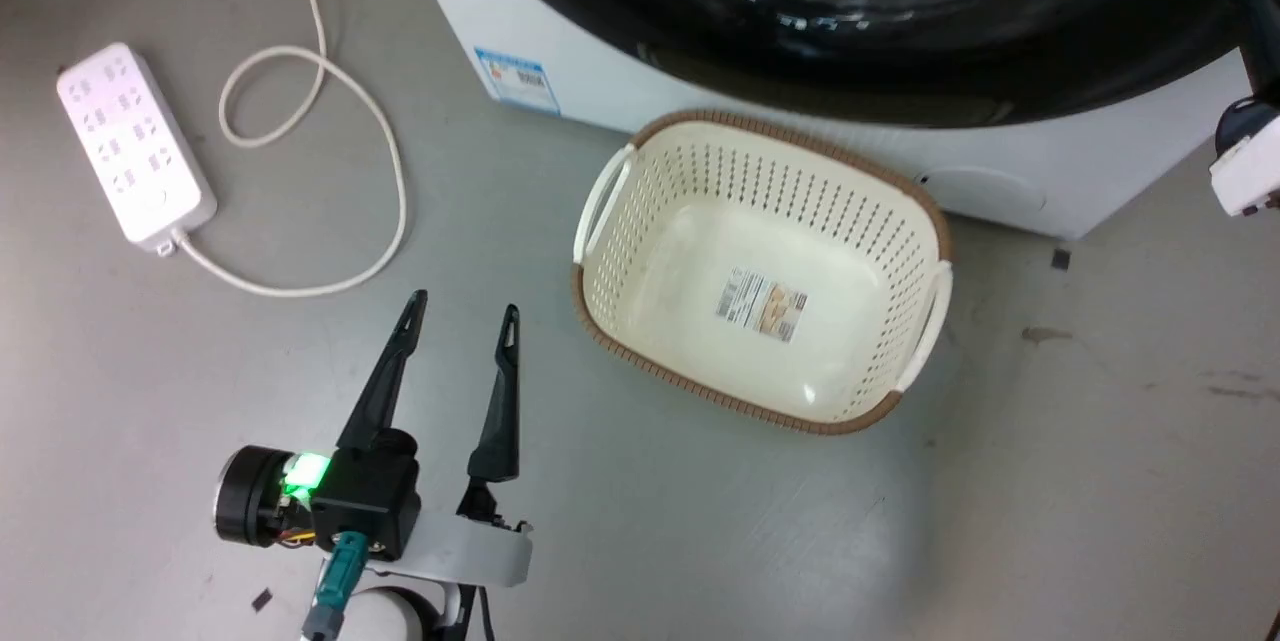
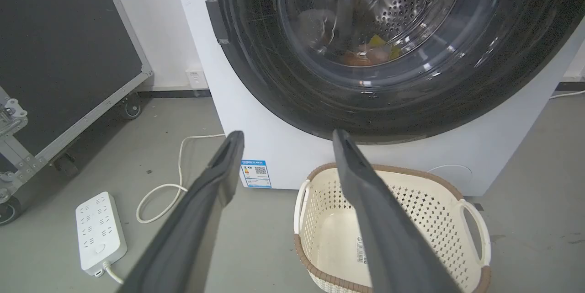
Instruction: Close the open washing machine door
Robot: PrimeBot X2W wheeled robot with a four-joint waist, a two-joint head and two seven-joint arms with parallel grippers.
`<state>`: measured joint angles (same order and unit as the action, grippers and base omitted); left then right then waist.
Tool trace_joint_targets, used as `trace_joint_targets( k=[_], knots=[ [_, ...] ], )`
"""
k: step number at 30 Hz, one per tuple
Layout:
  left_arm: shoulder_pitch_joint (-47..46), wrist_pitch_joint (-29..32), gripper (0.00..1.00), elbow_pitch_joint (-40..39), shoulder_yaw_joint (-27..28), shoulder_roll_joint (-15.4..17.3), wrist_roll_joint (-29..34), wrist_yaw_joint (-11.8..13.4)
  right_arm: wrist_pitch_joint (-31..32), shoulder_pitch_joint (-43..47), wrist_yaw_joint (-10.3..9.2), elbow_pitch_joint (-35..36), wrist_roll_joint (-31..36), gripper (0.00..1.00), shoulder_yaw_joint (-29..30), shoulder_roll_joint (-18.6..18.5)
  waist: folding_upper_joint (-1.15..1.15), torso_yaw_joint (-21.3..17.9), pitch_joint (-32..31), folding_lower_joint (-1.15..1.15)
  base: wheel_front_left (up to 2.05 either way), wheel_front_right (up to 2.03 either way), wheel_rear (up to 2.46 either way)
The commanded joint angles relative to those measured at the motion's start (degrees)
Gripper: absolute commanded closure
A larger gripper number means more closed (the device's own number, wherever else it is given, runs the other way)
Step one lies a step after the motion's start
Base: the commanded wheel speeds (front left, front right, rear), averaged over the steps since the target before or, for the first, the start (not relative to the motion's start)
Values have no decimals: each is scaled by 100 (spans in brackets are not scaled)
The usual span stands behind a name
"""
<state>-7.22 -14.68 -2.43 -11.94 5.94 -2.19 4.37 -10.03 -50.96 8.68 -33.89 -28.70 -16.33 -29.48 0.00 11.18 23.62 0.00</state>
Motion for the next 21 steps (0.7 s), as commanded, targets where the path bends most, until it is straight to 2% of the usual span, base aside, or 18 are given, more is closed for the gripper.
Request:
trace_joint_targets(
  k=[1,2,3,4,7,12,21],
  knots=[
    [-31,-31,0,17,60,-33,-19,-3,-175,34,-120,-39,33,100,119,-131,0,-72,-229,0,0,0,0],
    [-17,-31,0,33,87,-32,-36,-11,-239,137,-120,-21,68,63,93,-119,0,-99,-328,0,0,0,0],
    [5,-31,0,50,113,-27,-54,-22,-298,245,-120,11,121,20,86,-107,0,-131,-418,0,0,0,0],
    [25,-31,0,76,141,-27,-76,-32,-346,373,-120,43,154,0,82,-75,0,-170,-536,0,0,0,0],
    [142,-31,0,227,200,2,-163,-134,-456,819,-120,290,300,0,230,77,0,-310,-878,0,0,0,0],
    [304,-31,0,404,387,-13,-377,-211,-493,1871,-120,1102,901,0,686,405,0,-562,-1412,0,0,0,0],
    [548,-31,0,565,533,37,-421,-353,-496,3833,-120,2673,1739,0,1937,1551,0,-822,-1920,0,0,0,0]
  ],
)
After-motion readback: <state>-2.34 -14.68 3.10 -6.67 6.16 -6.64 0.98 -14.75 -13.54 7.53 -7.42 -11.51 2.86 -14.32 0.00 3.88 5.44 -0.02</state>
